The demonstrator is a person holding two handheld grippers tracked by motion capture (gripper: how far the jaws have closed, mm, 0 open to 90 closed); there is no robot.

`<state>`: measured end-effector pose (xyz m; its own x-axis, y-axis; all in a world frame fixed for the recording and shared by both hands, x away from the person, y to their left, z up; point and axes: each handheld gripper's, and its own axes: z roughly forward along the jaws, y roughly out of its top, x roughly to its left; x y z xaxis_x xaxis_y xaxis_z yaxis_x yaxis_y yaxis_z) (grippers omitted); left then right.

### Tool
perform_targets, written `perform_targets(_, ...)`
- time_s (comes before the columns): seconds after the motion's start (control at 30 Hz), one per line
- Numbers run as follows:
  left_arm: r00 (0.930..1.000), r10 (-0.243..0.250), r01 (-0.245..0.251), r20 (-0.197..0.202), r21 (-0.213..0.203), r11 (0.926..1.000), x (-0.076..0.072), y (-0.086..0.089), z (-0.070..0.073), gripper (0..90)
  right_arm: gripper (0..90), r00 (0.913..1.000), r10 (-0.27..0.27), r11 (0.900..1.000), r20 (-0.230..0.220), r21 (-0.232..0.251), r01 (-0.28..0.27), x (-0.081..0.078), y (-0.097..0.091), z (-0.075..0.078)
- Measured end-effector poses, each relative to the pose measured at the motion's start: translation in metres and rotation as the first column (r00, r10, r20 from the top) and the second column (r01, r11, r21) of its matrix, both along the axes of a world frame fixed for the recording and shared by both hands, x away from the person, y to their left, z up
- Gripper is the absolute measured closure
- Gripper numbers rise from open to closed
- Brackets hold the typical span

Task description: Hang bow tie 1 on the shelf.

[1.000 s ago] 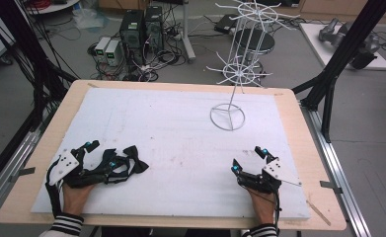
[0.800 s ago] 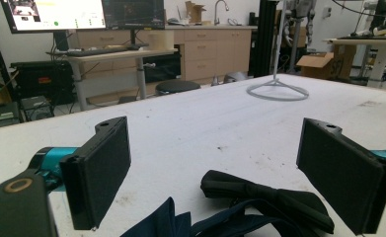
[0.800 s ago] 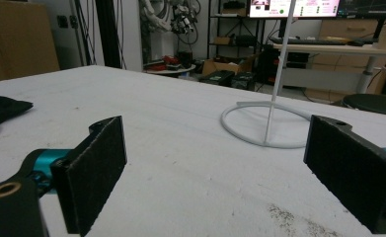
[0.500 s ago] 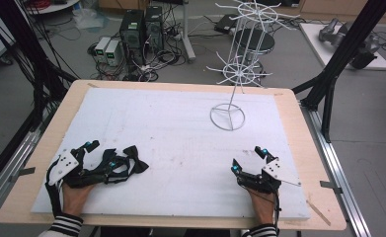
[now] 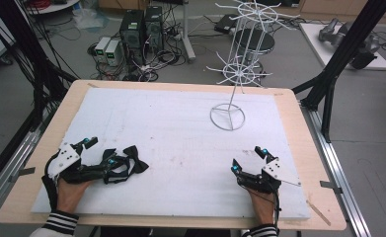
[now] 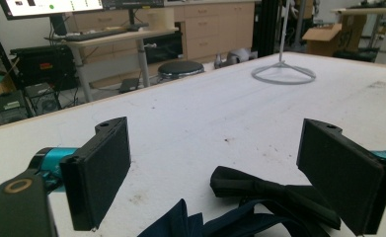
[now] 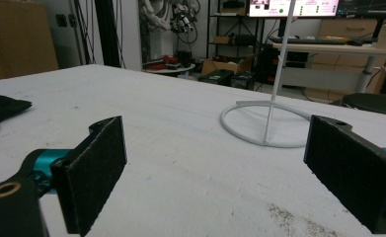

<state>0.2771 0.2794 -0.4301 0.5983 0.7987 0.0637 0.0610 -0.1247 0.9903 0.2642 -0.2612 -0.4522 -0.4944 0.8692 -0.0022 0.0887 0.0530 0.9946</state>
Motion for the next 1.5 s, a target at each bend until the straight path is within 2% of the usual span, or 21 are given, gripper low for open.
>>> perform_targets(0.17, 0.9992, -0.006, 0.007, -0.039, 0.039, 0.9992, 0.001, 0.003, 0.012, 13.6, 8.6, 1.0, -0.001, 1.0, 0.003, -0.002, 0.001, 0.0, 0.0, 0.0)
perform_targets(0.27, 0.9973, -0.004, 0.01, -0.074, 0.081, 0.9966, 0.004, 0.006, 0.022, 13.6, 8.6, 1.0, 0.0, 1.0, 0.009, -0.007, 0.0, 0.0, 0.0, 0.0)
perform_targets(0.4, 0.9947, -0.005, 0.016, -0.103, 0.112, 0.9936, 0.006, 0.009, 0.028, 13.6, 8.6, 1.0, 0.001, 0.9999, 0.004, -0.01, -0.001, 0.0, 0.001, 0.0)
perform_targets(0.53, 0.9878, -0.007, 0.032, -0.156, 0.158, 0.9869, 0.007, 0.011, 0.033, 13.6, 8.6, 1.0, 0.0, 0.9999, 0.005, -0.011, 0.0, 0.0, 0.001, 0.0)
perform_targets(0.6, 0.9791, -0.005, 0.045, -0.203, 0.19, 0.9808, 0.007, 0.013, 0.036, 13.6, 8.6, 1.0, 0.0, 0.9999, 0.005, -0.011, 0.0, 0.0, 0.001, 0.0)
perform_targets(0.63, 0.9791, -0.005, 0.045, -0.203, 0.19, 0.9808, 0.007, 0.013, 0.036, 13.6, 8.6, 1.0, 0.0, 0.9999, 0.005, -0.011, 0.0, 0.0, 0.001, 0.0)
perform_targets(0.8, 0.9665, 0.023, 0.038, -0.256, 0.229, 0.9728, 0.009, 0.017, 0.041, 13.6, 8.6, 1.0, 0.0, 0.9999, 0.003, -0.014, 0.0, 0.0, 0.002, 0.0)
perform_targets(0.87, 0.9574, 0.032, 0.038, -0.287, 0.235, 0.9712, 0.01, 0.02, 0.043, 13.6, 8.5, 1.0, 0.002, 0.9999, 0.002, -0.013, -0.002, 0.0, 0.002, 0.0)
perform_targets(0.97, 0.9375, 0.03, 0.059, -0.347, 0.245, 0.9677, 0.014, 0.022, 0.048, 13.6, 8.6, 0.9999, -0.001, 0.9998, 0.011, -0.019, 0.001, 0.0, 0.002, 0.0)
perform_targets(1.03, 0.9277, 0.035, 0.068, -0.372, 0.259, 0.9635, 0.015, 0.022, 0.048, 13.6, 8.6, 1.0, -0.001, 0.9999, 0.003, -0.014, 0.001, 0.0, 0.002, 0.0)
perform_targets(1.07, 0.9277, 0.035, 0.068, -0.372, 0.259, 0.9635, 0.015, 0.022, 0.048, 13.6, 8.5, 1.0, -0.001, 0.9999, -0.001, -0.012, 0.001, -0.001, 0.002, 0.0)
perform_targets(1.1, 0.922, 0.037, 0.076, -0.385, 0.272, 0.9592, 0.016, 0.022, 0.048, 13.6, 8.6, 1.0, -0.003, 0.9999, 0.005, -0.016, 0.003, 0.0, 0.002, 0.0)
perform_targets(1.13, 0.9068, 0.049, 0.086, -0.419, 0.297, 0.9511, 0.017, 0.022, 0.046, 13.6, 8.6, 1.0, -0.002, 0.9999, 0.002, -0.012, 0.002, 0.0, 0.002, 0.0)
perform_targets(1.17, 0.9068, 0.049, 0.086, -0.419, 0.297, 0.9511, 0.017, 0.022, 0.046, 13.6, 8.6, 1.0, -0.002, 0.9999, 0.002, -0.013, 0.002, 0.0, 0.002, 0.0)
perform_targets(1.2, 0.8918, 0.072, 0.083, -0.446, 0.318, 0.9443, 0.017, 0.021, 0.043, 13.6, 8.6, 1.0, -0.004, 0.9999, 0.006, -0.016, 0.004, 0.0, 0.002, 0.0)
perform_targets(1.23, 0.8918, 0.072, 0.083, -0.446, 0.318, 0.9443, 0.017, 0.021, 0.043, 13.7, 8.6, 1.0, -0.004, 0.9998, 0.007, -0.017, 0.004, 0.0, 0.002, 0.0)
perform_targets(1.27, 0.8864, 0.079, 0.083, -0.456, 0.325, 0.9422, 0.017, 0.022, 0.042, 13.7, 8.6, 1.0, -0.001, 0.9999, 0.003, -0.015, 0.001, 0.0, 0.002, 0.0)
perform_targets(1.33, 0.8681, 0.097, 0.084, -0.487, 0.335, 0.9384, 0.018, 0.022, 0.04, 13.7, 8.6, 1.0, -0.001, 0.9999, 0.003, -0.016, 0.001, 0.0, 0.002, 0.0)
perform_targets(1.4, 0.8654, 0.095, 0.088, -0.492, 0.337, 0.9374, 0.018, 0.023, 0.04, 13.7, 8.5, 1.0, -0.003, 0.9999, 0.002, -0.014, 0.003, 0.0, 0.002, 0.0)
perform_targets(1.47, 0.8566, 0.097, 0.095, -0.507, 0.339, 0.9362, 0.019, 0.022, 0.039, 13.8, 8.6, 0.9999, -0.001, 0.9998, 0.01, -0.019, 0.001, 0.0, 0.002, 0.0)
perform_targets(1.5, 0.8489, 0.105, 0.104, -0.518, 0.357, 0.9282, 0.02, 0.021, 0.038, 13.7, 8.6, 1.0, 0.0, 0.9998, 0.004, -0.017, 0.0, 0.0, 0.002, 0.0)
